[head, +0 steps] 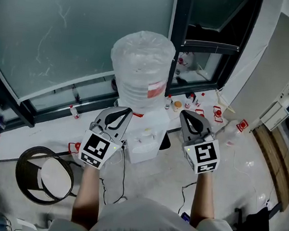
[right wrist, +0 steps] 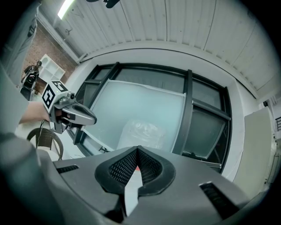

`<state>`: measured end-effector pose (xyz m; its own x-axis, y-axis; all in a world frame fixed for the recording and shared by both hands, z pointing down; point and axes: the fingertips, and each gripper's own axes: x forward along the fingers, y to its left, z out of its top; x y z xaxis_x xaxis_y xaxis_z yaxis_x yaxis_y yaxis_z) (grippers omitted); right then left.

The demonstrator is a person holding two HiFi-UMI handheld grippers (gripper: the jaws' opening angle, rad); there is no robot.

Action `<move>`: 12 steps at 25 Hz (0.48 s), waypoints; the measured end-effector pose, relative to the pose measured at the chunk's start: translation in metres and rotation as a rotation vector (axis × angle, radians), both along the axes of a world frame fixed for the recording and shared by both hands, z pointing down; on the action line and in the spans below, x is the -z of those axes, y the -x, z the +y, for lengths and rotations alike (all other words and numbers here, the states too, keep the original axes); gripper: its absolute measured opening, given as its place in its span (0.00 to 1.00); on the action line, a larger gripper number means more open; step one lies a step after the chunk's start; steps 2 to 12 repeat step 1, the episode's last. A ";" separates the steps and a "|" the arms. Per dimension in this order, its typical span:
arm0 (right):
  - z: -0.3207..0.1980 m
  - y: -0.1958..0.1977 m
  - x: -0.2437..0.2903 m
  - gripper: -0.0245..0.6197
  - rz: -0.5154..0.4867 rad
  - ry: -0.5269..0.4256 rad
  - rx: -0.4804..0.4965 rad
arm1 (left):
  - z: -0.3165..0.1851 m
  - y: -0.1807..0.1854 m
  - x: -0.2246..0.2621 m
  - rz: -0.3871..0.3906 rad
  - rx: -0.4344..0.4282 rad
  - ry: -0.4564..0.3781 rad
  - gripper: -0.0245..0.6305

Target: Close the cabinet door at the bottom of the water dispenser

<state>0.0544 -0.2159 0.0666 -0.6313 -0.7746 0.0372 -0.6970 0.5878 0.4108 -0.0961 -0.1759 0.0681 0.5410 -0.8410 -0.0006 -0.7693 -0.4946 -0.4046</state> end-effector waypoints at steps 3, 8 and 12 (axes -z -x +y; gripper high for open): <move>0.000 0.000 0.000 0.08 0.003 -0.001 0.002 | 0.000 0.000 0.000 0.000 0.000 0.000 0.07; 0.000 0.000 0.000 0.08 0.003 -0.001 0.002 | 0.000 0.000 0.000 0.000 0.000 0.000 0.07; 0.000 0.000 0.000 0.08 0.003 -0.001 0.002 | 0.000 0.000 0.000 0.000 0.000 0.000 0.07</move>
